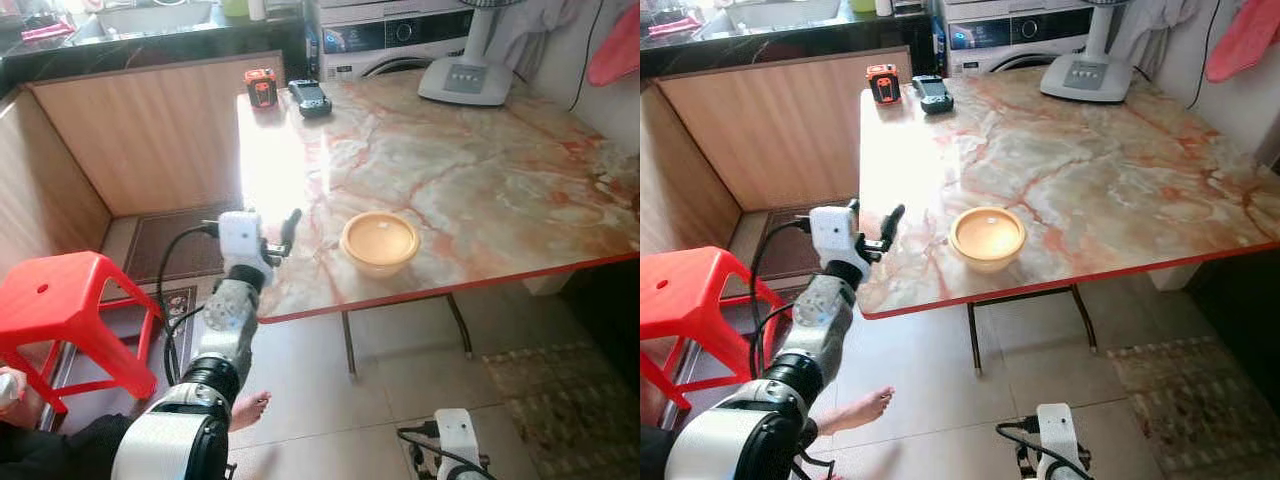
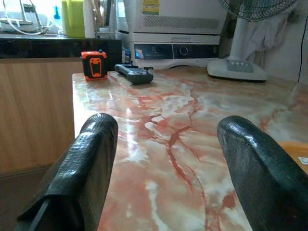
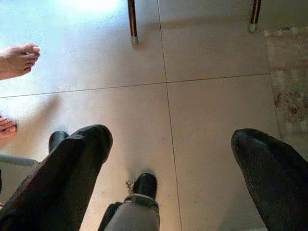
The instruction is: Restocking fridge
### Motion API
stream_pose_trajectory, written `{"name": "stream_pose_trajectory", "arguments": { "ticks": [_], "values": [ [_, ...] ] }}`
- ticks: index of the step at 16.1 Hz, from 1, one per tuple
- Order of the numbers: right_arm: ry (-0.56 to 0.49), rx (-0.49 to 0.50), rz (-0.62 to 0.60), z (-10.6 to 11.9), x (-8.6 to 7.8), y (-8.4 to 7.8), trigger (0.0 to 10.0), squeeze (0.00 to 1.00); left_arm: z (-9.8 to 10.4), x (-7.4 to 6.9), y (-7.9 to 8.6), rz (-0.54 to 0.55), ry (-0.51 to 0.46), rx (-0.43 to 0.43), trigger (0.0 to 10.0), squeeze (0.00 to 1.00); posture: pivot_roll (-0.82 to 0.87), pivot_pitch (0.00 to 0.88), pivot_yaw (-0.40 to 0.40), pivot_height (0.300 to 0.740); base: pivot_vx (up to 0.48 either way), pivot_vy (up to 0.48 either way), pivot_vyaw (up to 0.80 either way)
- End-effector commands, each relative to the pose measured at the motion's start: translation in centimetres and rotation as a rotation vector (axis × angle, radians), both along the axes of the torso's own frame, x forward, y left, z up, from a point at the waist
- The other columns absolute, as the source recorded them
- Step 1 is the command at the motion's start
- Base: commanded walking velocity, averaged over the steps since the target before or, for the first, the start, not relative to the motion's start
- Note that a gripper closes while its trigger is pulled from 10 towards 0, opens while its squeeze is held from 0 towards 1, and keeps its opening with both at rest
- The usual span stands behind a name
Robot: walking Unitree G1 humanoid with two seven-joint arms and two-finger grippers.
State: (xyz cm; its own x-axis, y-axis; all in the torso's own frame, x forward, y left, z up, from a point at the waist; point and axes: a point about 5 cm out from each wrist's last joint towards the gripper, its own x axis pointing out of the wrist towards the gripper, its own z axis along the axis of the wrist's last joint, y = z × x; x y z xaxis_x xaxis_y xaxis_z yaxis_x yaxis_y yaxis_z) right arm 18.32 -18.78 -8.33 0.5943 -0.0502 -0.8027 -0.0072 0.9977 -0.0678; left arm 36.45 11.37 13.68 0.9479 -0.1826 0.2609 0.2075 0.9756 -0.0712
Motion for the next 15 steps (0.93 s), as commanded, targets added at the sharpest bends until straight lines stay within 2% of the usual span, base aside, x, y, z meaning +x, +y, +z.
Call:
{"name": "stream_pose_trajectory", "arguments": {
  "ticks": [1, 6, 10, 11, 15],
  "values": [
    [-0.003, 0.011, -0.016, -0.10, -0.19, 0.17, 10.0, 0.00, 0.00, -0.07, 0.58, 0.011, -0.002, -0.010, 10.0, 0.00, -0.10, 0.000, 0.084, 0.740, 0.251, 0.000, 0.00],
    [-0.005, 0.008, -0.013, -0.11, -0.24, 0.20, 10.0, 0.00, -0.16, -0.19, 0.48, 0.012, -0.001, -0.028, 10.0, 0.00, -0.11, 0.000, 0.084, 0.740, 0.254, -0.237, 0.00],
    [-0.010, 0.009, -0.017, -0.06, -0.14, 0.16, 10.0, 0.00, 0.07, -0.12, 0.58, 0.018, -0.011, -0.026, 10.0, 0.00, -0.10, 0.005, 0.080, 0.740, 0.245, -0.308, 0.76],
    [-0.013, 0.017, -0.027, -0.06, -0.14, 0.18, 10.0, 0.00, 0.06, -0.13, 0.65, 0.019, -0.011, -0.027, 10.0, 0.00, -0.10, 0.005, 0.080, 0.740, 0.244, -0.304, 0.00],
    [-0.018, 0.017, -0.038, 0.00, -0.07, 0.09, 10.0, 0.00, 0.25, -0.09, 0.65, 0.021, -0.018, -0.035, 10.0, 0.00, -0.10, 0.014, 0.076, 0.740, 0.000, -0.068, 0.00]
  ]
}}
